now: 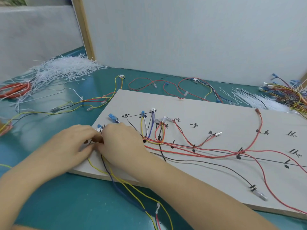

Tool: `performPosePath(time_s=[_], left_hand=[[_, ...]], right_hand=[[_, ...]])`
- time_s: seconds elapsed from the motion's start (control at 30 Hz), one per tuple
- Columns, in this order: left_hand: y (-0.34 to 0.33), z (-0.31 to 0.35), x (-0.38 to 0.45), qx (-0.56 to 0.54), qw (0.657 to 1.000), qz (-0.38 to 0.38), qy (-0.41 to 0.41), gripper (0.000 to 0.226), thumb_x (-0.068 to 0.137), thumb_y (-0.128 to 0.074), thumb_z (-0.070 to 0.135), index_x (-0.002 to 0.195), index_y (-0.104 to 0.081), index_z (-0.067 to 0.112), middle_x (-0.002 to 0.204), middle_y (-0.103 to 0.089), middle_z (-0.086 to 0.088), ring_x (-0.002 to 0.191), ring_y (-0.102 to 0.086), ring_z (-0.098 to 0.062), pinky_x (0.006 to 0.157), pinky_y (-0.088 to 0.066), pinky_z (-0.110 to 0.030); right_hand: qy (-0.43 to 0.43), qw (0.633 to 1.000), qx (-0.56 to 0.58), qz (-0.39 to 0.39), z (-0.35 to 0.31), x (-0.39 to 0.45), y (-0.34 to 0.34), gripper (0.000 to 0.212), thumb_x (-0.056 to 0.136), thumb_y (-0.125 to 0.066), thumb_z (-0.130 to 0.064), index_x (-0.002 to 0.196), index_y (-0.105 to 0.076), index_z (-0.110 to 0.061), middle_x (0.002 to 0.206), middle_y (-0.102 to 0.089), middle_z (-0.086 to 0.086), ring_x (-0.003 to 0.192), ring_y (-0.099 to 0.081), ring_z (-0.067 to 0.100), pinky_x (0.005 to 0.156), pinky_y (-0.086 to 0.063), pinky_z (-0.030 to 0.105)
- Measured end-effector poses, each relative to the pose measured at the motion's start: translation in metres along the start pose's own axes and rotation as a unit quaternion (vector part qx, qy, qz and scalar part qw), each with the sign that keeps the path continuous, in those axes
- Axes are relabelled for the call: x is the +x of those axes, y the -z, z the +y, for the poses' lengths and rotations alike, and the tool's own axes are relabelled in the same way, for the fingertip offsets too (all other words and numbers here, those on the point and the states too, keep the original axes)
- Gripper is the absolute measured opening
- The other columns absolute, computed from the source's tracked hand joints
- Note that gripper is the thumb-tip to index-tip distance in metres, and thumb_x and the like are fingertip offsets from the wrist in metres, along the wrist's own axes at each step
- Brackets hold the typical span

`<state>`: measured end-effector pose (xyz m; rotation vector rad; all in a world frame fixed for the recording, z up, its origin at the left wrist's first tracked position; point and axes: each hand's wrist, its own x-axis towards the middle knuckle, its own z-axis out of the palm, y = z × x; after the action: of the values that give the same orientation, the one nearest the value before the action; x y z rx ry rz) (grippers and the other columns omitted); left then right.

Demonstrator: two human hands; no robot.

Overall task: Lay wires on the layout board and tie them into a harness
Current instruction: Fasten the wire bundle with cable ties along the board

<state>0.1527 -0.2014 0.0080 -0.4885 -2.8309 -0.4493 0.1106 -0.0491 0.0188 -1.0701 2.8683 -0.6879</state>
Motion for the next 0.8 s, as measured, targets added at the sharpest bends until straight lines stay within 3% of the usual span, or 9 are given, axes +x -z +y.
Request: performPosePath(time_s=[0.1,0.23,0.37,0.47,0.53,0.6,0.73,0.8], left_hand=[[-0.002,0.0,-0.001,-0.004,1.0,0.013,0.003,0.026,0.074,-0.054,0.019,0.084,-0.048,0.042,0.082,-0.045,0.035,0.081,-0.043,0.018,0.06,-0.035,-0.014],[-0.006,-0.002,-0.001,0.01,1.0,0.024,-0.011,0.016,0.078,-0.043,0.032,0.091,-0.051,0.038,0.075,-0.05,0.023,0.071,-0.042,-0.003,0.059,-0.039,-0.017],[-0.008,-0.008,-0.001,0.04,0.999,0.01,-0.023,0.012,0.078,-0.04,0.036,0.088,-0.048,0.035,0.074,-0.054,0.016,0.067,-0.051,-0.014,0.057,-0.048,-0.032],[-0.007,-0.01,-0.007,0.03,0.999,0.021,0.008,0.011,0.079,-0.042,0.037,0.085,-0.05,0.034,0.077,-0.055,0.019,0.072,-0.047,-0.003,0.064,-0.045,-0.025],[-0.006,-0.008,-0.01,0.014,0.999,0.025,0.026,0.01,0.079,-0.043,0.037,0.085,-0.051,0.035,0.088,-0.055,0.025,0.079,-0.048,0.006,0.069,-0.039,-0.01],[-0.004,-0.005,-0.011,-0.008,0.999,0.032,0.043,0.007,0.079,-0.051,0.031,0.086,-0.053,0.034,0.091,-0.054,0.034,0.079,-0.048,0.013,0.067,-0.034,-0.001],[-0.012,-0.006,-0.011,-0.125,0.975,0.092,0.157,0.035,0.084,-0.064,0.005,0.084,-0.058,0.039,0.078,-0.065,0.024,0.069,-0.057,0.0,0.062,-0.042,-0.015],[-0.016,-0.003,-0.005,-0.159,0.962,0.097,0.199,0.034,0.083,-0.063,0.004,0.08,-0.06,0.037,0.071,-0.065,0.016,0.063,-0.057,-0.005,0.063,-0.044,-0.021]], right_hand=[[0.001,1.0,-0.008,0.001,0.0,0.0,-0.002,0.013,0.089,-0.054,-0.016,0.097,-0.06,-0.007,0.096,-0.062,0.015,0.088,-0.06,0.034,0.059,-0.032,0.029],[-0.005,1.0,0.014,-0.015,0.003,-0.001,0.002,0.004,0.088,-0.051,-0.014,0.085,-0.052,-0.012,0.083,-0.052,0.013,0.077,-0.048,0.031,0.054,-0.025,0.028],[0.004,1.0,-0.004,-0.011,0.002,-0.005,0.0,0.005,0.087,-0.052,-0.014,0.084,-0.055,-0.011,0.081,-0.054,0.013,0.07,-0.038,0.028,0.049,-0.021,0.027],[0.002,1.0,0.004,-0.006,0.002,-0.005,-0.001,0.012,0.088,-0.051,-0.019,0.078,-0.048,-0.015,0.076,-0.051,0.011,0.07,-0.039,0.028,0.05,-0.023,0.028],[-0.001,1.0,0.014,-0.007,0.003,-0.004,-0.002,0.018,0.09,-0.051,-0.022,0.074,-0.043,-0.016,0.082,-0.057,0.013,0.07,-0.039,0.027,0.053,-0.025,0.028],[0.0,1.0,0.02,-0.011,0.003,-0.003,-0.002,0.022,0.09,-0.052,-0.024,0.072,-0.042,-0.016,0.076,-0.052,0.011,0.07,-0.04,0.027,0.047,-0.021,0.027],[0.014,1.0,0.014,-0.013,-0.001,-0.003,-0.002,0.018,0.09,-0.056,-0.028,0.093,-0.058,-0.01,0.093,-0.062,0.013,0.075,-0.045,0.027,0.048,-0.019,0.027],[0.013,1.0,0.006,-0.005,-0.002,-0.002,-0.002,0.019,0.093,-0.052,-0.024,0.101,-0.058,-0.008,0.1,-0.062,0.014,0.083,-0.055,0.03,0.05,-0.021,0.028]])
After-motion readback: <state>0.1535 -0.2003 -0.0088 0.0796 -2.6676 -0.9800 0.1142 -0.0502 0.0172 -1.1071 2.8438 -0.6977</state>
